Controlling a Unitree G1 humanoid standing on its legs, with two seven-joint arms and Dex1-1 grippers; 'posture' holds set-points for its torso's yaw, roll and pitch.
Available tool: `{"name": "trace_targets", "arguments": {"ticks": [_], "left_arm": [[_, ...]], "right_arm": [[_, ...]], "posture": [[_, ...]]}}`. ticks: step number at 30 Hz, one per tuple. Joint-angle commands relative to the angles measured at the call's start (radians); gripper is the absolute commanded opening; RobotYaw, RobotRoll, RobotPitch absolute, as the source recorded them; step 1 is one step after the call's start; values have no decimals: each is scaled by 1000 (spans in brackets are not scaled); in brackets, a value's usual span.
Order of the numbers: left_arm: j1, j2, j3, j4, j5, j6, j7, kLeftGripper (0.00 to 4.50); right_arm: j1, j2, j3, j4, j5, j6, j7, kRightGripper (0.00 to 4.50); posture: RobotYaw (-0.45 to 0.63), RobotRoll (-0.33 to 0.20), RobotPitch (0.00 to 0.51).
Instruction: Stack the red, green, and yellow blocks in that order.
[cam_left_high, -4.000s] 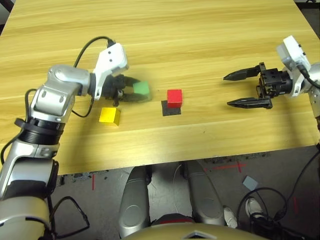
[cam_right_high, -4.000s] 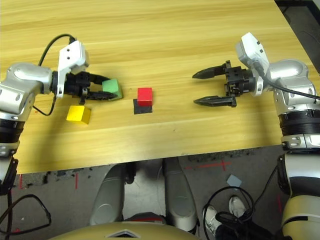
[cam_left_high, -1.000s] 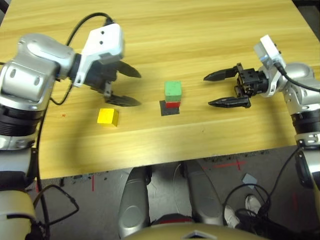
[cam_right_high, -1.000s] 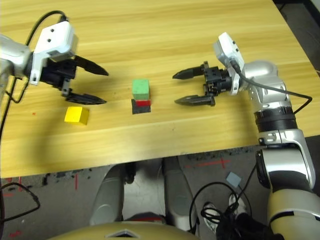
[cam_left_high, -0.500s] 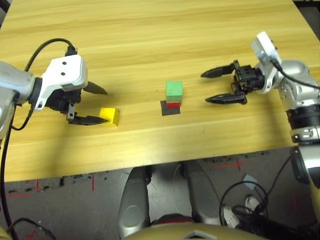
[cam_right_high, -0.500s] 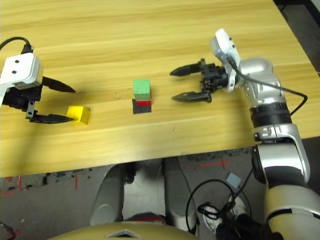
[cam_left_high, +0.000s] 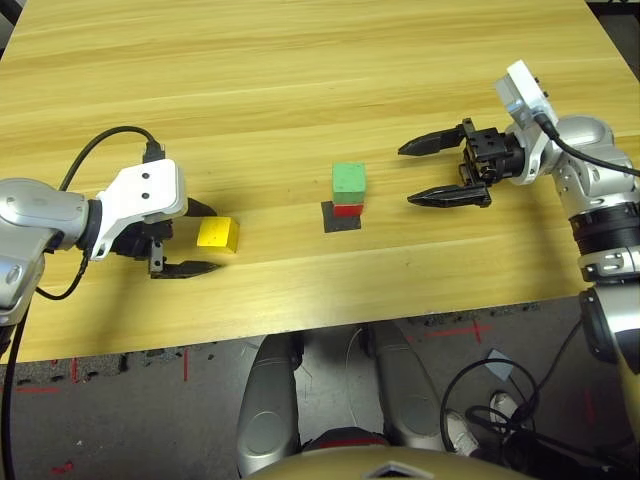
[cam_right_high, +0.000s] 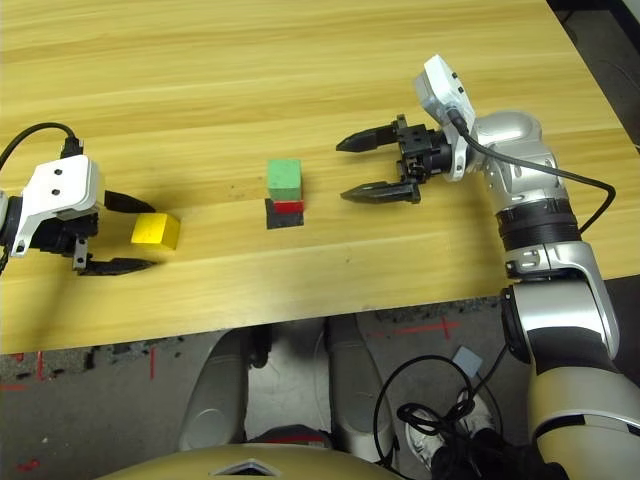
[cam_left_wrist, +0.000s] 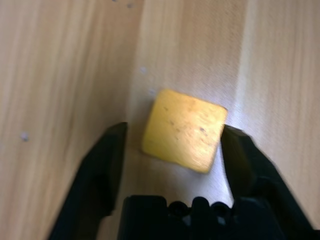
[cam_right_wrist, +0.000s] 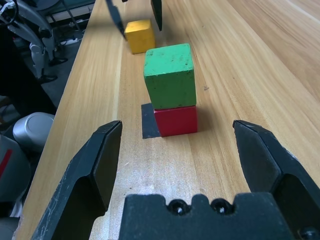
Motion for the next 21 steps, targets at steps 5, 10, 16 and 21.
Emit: {"name": "trace_targets", "arguments": {"ticks": [5, 10, 16, 21], "left_arm": [[-103, 7, -45, -25, -24, 74, -23, 2020], [-399, -11, -137, 14, -37, 224, -77, 2020], [-744, -129, -284, 129, 3, 338, -118, 2020], [-865, -270, -364, 143, -6, 463, -95, 2020]], "right_arm": [[4, 0, -4, 0, -1, -3, 10, 4500], [3, 2, -5, 5, -5, -4, 10, 4500], [11, 16, -9, -3, -10, -2, 10, 4500], [36, 33, -19, -32, -14, 11, 6, 4500]], "posture": [[206, 5, 334], [211, 13, 330], [206, 28, 328], [183, 33, 330]]}}
